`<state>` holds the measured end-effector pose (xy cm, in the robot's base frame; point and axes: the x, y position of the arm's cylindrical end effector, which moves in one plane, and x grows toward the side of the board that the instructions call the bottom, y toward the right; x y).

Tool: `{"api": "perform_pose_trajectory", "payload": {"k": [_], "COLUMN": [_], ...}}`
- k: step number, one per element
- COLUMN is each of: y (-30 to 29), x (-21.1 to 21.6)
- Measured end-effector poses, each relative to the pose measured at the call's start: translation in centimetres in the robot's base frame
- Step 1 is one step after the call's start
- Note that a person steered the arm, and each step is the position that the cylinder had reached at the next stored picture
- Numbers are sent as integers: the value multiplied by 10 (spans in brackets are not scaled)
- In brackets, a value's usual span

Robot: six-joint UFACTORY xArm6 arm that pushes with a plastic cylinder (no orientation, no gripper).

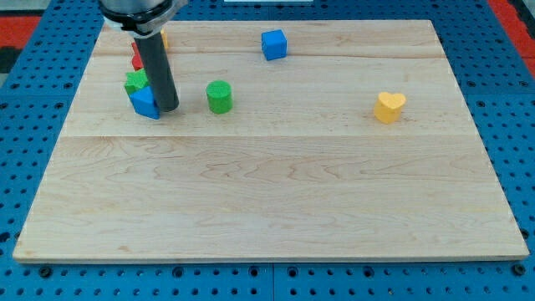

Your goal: Push green circle towards top left

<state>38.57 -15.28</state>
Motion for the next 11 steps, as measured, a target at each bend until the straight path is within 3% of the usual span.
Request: {"api": "perform_pose_trajectory", "payload": {"k": [1, 3, 5, 7, 11], "y": [-11, 52, 109, 57, 51], "x": [1, 23, 4, -2, -31]}}
